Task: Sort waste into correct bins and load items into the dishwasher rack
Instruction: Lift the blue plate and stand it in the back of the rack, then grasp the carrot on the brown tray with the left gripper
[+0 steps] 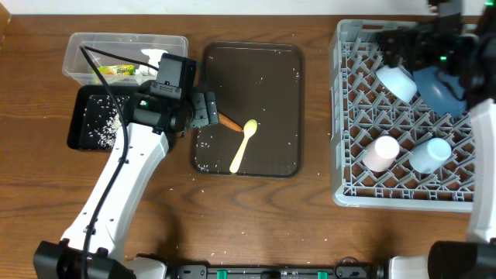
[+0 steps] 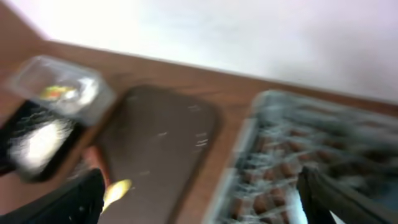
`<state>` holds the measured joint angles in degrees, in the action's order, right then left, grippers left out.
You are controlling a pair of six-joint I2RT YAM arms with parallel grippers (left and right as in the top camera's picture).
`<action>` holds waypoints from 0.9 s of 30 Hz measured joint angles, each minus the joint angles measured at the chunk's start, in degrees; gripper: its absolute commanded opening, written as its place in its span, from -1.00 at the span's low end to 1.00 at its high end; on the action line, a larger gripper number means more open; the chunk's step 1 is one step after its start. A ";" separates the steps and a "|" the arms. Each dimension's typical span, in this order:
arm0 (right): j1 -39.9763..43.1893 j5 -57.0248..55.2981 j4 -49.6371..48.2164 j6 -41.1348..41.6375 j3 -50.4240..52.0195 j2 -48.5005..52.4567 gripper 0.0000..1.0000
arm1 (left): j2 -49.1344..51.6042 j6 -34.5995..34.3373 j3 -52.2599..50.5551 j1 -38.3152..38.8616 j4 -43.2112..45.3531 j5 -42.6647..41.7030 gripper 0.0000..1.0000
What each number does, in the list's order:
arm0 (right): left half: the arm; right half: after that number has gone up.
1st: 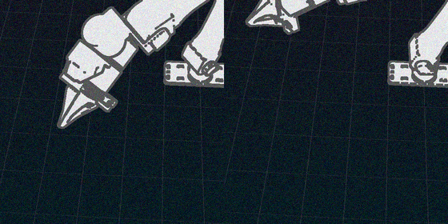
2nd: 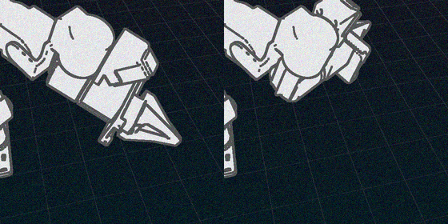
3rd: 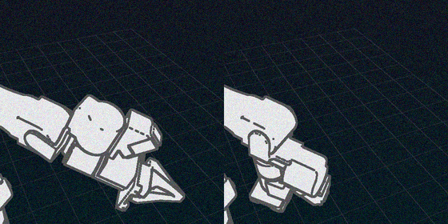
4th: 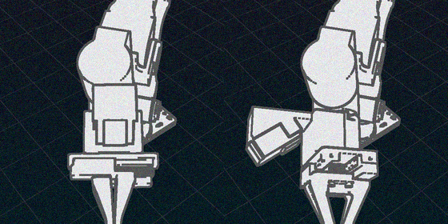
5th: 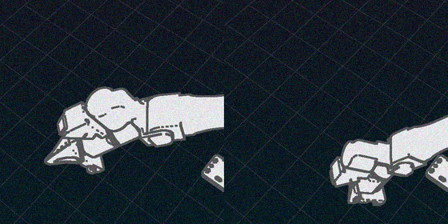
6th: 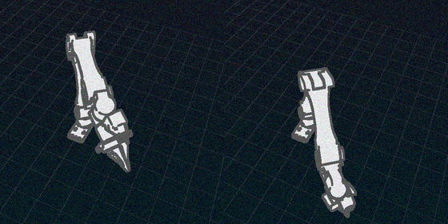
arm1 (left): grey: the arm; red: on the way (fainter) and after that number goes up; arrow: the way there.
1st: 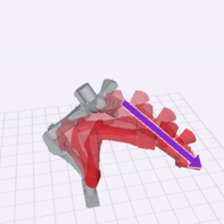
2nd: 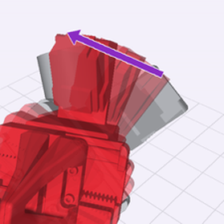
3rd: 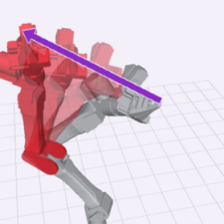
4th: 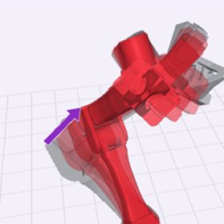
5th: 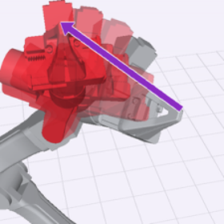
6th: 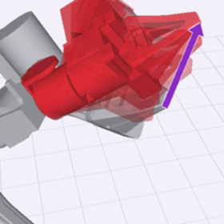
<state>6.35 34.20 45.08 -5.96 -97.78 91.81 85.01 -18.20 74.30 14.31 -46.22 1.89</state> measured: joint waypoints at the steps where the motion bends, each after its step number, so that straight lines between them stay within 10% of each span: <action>1: -1.20 0.24 0.59 0.57 0.00 0.52 0.89 | 0.00 0.00 0.00 0.00 0.07 -0.02 0.88; 27: -8.31 -16.81 9.18 9.51 0.02 2.45 0.97 | 16.39 3.23 0.00 11.96 7.56 -0.33 0.68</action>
<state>-1.96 17.39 54.26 3.55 -97.76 94.26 101.41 -14.96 74.30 26.26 -38.65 1.56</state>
